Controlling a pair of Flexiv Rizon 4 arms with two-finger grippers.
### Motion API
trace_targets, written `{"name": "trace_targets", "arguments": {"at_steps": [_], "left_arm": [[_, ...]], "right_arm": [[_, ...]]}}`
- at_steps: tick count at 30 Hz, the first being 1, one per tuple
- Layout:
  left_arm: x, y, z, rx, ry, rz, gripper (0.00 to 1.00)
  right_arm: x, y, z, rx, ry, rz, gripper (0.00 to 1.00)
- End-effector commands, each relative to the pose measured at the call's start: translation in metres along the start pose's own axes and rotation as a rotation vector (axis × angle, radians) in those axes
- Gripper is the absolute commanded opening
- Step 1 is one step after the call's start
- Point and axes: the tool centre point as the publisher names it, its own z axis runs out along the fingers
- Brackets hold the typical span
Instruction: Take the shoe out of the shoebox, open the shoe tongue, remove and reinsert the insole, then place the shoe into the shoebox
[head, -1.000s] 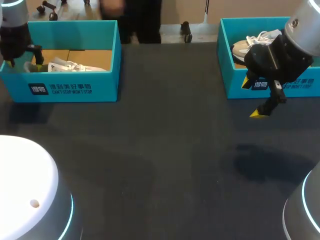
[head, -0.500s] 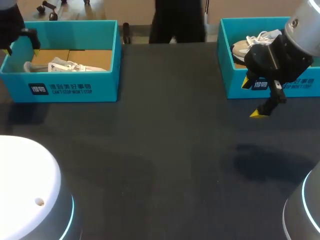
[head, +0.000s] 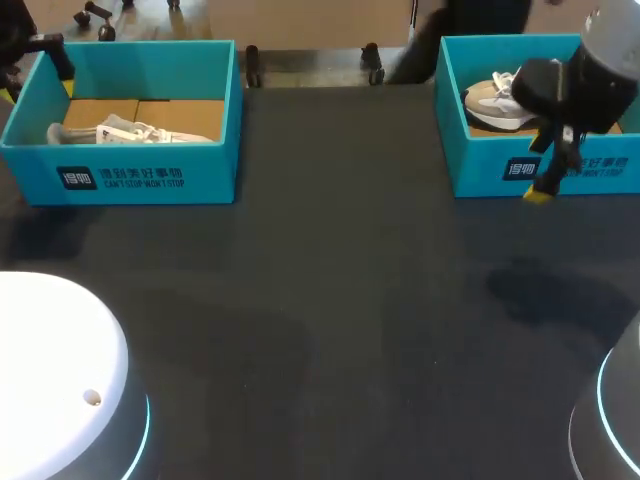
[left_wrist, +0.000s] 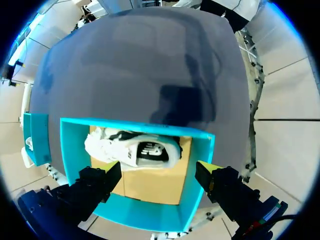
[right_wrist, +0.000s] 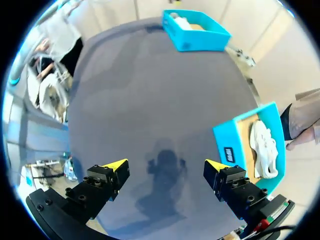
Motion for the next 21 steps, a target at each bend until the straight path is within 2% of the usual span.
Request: {"name": "trace_targets", "arguments": {"at_steps": [1, 4, 12, 17, 19, 21], "left_arm": [[-0.001, -0.032, -0.011, -0.034, -0.01, -0.003, 1.0], [-0.004, -0.044, -0.018, -0.024, -0.041, -0.004, 1.0], [-0.015, -0.081, -0.033, -0.022, -0.081, -0.002, 1.0], [-0.017, -0.093, -0.041, -0.045, -0.097, -0.067, 1.0], [-0.017, -0.098, -0.044, -0.04, -0.108, -0.091, 1.0], [-0.017, -0.1, -0.045, -0.036, -0.113, -0.091, 1.0]], "right_arm": [[-0.026, -0.007, -0.007, -0.017, 0.005, 0.078, 1.0], [-0.044, -0.014, -0.011, -0.055, -0.011, 0.156, 1.0], [-0.093, -0.02, -0.01, -0.093, -0.002, 0.329, 1.0], [-0.12, -0.025, -0.009, -0.077, -0.001, 0.487, 1.0], [-0.132, -0.034, -0.007, -0.031, 0.046, 0.582, 1.0], [-0.138, -0.036, -0.008, -0.047, 0.048, 0.609, 1.0]]}}
